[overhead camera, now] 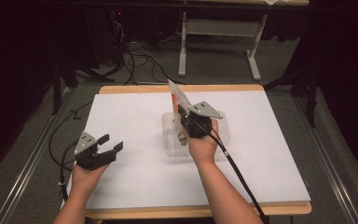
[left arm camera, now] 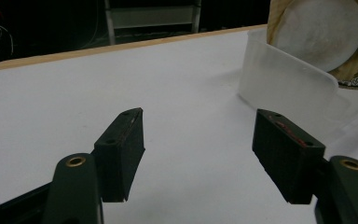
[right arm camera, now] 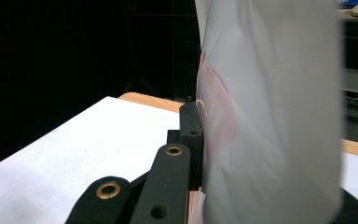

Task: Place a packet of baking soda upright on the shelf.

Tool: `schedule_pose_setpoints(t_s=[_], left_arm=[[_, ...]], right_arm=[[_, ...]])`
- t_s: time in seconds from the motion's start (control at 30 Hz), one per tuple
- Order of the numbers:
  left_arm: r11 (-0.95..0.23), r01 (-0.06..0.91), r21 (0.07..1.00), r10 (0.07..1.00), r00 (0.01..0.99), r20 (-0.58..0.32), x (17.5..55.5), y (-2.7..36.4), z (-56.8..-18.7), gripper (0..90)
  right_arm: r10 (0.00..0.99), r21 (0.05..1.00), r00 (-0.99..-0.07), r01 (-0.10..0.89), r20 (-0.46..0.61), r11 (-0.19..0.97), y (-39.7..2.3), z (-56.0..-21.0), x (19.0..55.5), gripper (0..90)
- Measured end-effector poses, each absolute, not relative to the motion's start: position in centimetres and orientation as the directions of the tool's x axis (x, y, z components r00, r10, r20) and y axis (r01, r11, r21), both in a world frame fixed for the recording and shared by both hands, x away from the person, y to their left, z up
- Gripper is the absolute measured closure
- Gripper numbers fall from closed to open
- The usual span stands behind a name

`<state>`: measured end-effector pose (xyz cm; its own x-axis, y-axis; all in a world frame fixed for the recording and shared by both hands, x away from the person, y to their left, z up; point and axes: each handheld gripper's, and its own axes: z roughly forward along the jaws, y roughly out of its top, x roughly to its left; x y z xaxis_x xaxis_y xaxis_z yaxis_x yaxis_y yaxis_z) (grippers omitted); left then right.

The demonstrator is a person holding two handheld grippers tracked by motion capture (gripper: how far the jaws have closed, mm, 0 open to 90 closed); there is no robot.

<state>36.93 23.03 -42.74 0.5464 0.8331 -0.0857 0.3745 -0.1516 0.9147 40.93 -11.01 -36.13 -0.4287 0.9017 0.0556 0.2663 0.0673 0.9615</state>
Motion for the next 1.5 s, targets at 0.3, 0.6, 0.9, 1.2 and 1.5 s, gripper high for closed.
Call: schedule_pose_setpoints(t_s=[0.3,0.6,0.9,1.2,1.5], left_arm=[[-0.153,0.378,0.913,0.833,0.546,-0.086,37.0,23.1,-42.7,34.5],[-0.162,0.379,0.911,0.833,0.547,-0.08,36.8,23.0,-42.7,34.5],[-0.159,0.381,0.911,0.835,0.545,-0.082,36.8,23.0,-42.8,34.5],[-0.164,0.383,0.909,0.834,0.546,-0.08,36.8,22.9,-42.8,34.6],[-0.164,0.381,0.91,0.833,0.547,-0.079,36.8,22.8,-42.8,34.6]], right_arm=[[0.901,0.96,-0.431,0.266,0.041,0.083,-10.9,-36.8,41.0,90.0],[0.901,0.95,-0.431,0.3,0.054,0.087,-10.7,-38.3,41.5,90.0],[0.895,0.948,-0.443,0.305,0.058,0.089,-10.1,-39.4,41.3,90.0],[0.889,0.953,-0.451,0.297,0.082,0.063,-10.3,-40.5,40.2,90.0],[0.887,0.952,-0.456,0.296,0.074,0.073,-10.7,-41.5,39.1,89.9]])
